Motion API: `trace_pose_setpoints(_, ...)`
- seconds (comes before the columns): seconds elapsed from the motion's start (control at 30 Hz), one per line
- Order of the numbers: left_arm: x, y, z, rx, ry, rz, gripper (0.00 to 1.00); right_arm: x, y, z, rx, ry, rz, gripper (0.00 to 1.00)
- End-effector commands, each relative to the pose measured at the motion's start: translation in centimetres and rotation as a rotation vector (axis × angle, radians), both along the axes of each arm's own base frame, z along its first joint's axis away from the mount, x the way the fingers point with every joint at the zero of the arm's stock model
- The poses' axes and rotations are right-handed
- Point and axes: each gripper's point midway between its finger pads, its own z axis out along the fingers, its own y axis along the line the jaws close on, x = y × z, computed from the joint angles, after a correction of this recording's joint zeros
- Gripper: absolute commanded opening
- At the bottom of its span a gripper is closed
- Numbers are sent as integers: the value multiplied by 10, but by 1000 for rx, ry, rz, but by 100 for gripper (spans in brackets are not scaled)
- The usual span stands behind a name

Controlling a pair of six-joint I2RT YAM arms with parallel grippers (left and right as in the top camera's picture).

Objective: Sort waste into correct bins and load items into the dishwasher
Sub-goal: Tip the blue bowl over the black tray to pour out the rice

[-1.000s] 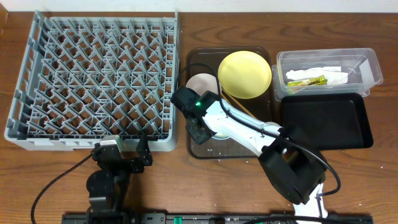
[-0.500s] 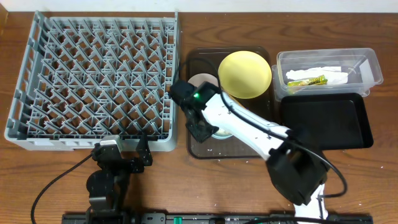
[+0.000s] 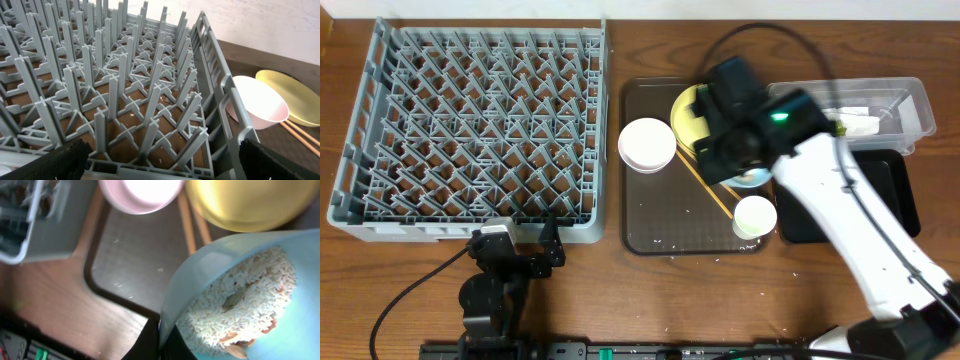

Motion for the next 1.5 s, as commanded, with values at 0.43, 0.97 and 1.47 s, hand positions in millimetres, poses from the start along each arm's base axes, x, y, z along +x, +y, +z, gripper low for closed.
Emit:
trace_pose_setpoints(0.43, -2, -1, -11, -11, 35, -5, 98, -12, -114, -59, 437, 124, -200, 1)
trace_pose_setpoints(0.97, -2, -1, -11, -11, 35, -5, 98, -1, -151, -46, 1033, -153, -270, 1)
trace_pose_setpoints(1.47, -2, -1, -11, -11, 35, -6, 98, -12, -204, -39, 1290, -373, -366, 1)
